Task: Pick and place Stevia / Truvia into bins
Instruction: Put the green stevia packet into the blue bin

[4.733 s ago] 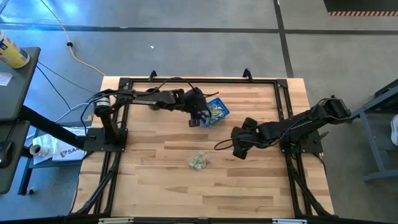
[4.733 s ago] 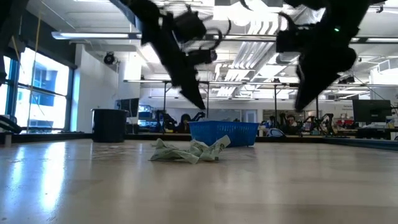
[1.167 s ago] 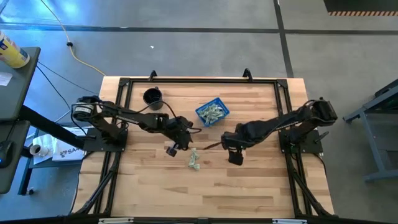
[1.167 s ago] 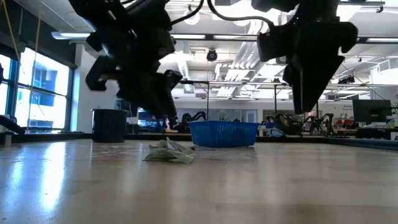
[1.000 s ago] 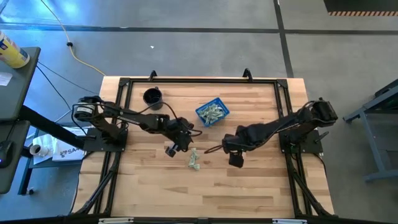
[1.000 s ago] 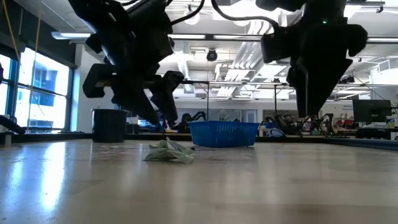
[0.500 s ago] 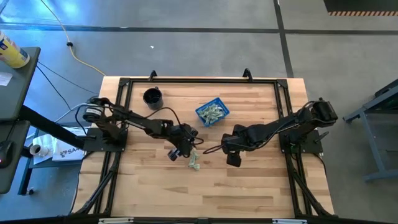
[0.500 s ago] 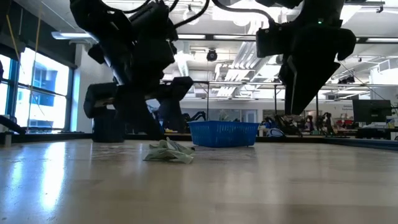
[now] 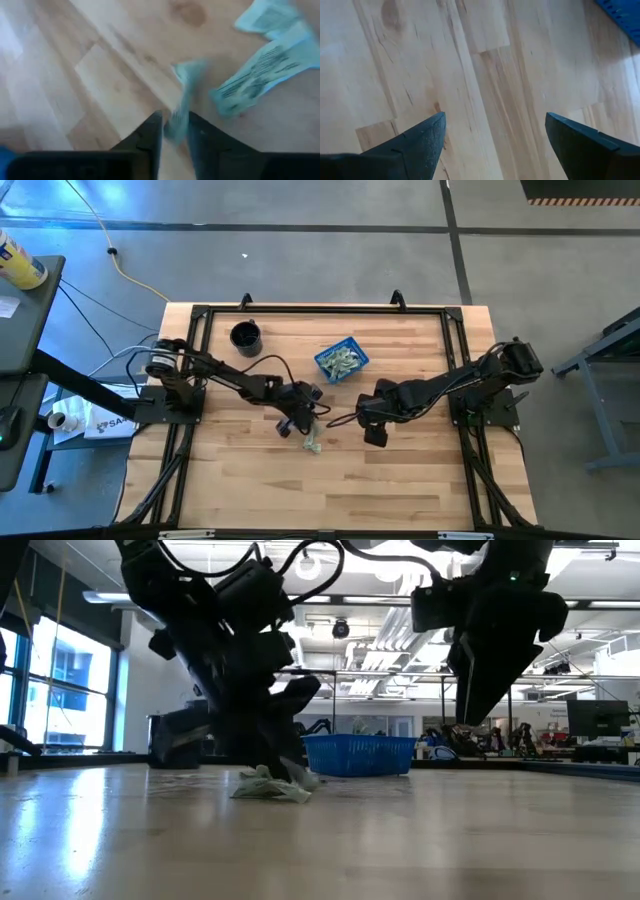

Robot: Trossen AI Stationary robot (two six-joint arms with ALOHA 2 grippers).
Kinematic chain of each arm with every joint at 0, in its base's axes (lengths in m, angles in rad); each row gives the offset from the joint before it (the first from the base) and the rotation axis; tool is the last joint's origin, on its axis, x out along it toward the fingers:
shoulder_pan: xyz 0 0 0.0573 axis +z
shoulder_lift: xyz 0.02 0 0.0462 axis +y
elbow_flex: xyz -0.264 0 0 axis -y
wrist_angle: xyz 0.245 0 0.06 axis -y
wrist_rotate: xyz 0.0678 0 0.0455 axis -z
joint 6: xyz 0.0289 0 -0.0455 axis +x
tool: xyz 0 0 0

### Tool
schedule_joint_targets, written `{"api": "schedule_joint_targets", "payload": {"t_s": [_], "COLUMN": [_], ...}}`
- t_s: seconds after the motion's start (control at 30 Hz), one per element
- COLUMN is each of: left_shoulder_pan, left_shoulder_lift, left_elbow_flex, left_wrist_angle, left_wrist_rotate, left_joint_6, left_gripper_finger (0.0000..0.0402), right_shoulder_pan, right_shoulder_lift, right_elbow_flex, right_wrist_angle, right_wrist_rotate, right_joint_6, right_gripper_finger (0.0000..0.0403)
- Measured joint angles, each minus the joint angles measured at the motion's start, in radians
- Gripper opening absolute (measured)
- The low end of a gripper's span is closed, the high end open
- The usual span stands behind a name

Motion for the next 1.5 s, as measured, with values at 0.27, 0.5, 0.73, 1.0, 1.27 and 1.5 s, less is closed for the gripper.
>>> {"api": "schedule_joint_targets", "payload": {"t_s": [0.27, 0.5, 0.73, 1.0, 1.27, 1.5], "left_shoulder_pan": [0.002, 0.072, 0.292, 0.434, 0.341, 0.274], "left_shoulder_lift": [0.001, -0.021, -0.018, 0.132, 0.265, 0.268], "left_elbow_flex": [0.106, 0.295, 0.423, 0.548, 0.743, 0.819], "left_wrist_angle": [-0.096, -0.267, -0.310, -0.396, -0.614, -0.714], "left_wrist_rotate": [-0.124, -0.241, -0.216, -0.154, -0.223, -0.268], "left_joint_6": [-0.085, -0.184, -0.206, -0.247, -0.448, -0.444], "left_gripper_finger": [0.0022, 0.0033, 0.0026, 0.0022, 0.0072, 0.0105], "right_shoulder_pan": [0.005, 0.079, 0.185, 0.225, 0.224, 0.225], "right_shoulder_lift": [-0.001, -0.012, -0.030, -0.030, -0.030, -0.030], "right_elbow_flex": [0.000, 0.000, 0.000, 0.000, 0.000, 0.001], "right_wrist_angle": [-0.136, -0.297, -0.420, -0.416, -0.416, -0.420], "right_wrist_rotate": [0.044, 0.151, 0.201, 0.206, 0.226, 0.251], "right_joint_6": [0.022, 0.107, 0.320, 0.366, 0.369, 0.414], "right_gripper_finger": [0.0330, 0.0330, 0.0330, 0.0330, 0.0330, 0.0330]}}
